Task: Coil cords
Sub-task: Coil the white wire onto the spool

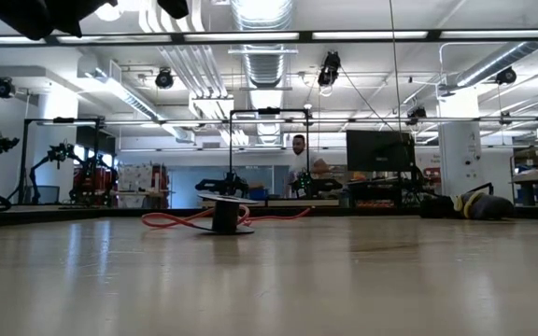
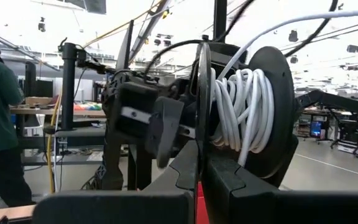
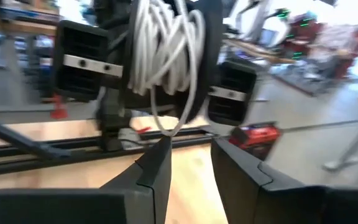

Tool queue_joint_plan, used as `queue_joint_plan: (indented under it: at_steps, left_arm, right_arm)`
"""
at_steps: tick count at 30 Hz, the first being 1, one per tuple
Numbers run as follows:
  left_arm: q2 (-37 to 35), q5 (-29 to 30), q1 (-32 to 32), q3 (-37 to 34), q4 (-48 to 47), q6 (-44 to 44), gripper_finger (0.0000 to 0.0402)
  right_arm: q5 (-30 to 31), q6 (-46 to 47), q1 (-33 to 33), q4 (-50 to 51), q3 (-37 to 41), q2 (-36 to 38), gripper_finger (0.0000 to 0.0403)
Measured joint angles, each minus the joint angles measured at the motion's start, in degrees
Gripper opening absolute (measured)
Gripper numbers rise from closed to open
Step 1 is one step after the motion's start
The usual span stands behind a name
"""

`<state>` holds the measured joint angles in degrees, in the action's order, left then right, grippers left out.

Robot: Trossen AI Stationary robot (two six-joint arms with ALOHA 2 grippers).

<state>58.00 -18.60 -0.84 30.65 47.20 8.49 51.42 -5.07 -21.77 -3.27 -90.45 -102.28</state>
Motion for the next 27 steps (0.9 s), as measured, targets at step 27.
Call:
queue_joint_plan:
  at_steps: [27]
  left_arm:
    - [-0.2, 1.6, 0.0, -0.1, -3.4, -4.4, 0.0000]
  right_arm:
    - [-1.5, 9.4, -4.9, 13.4, 0.0, 5.5, 0.0084]
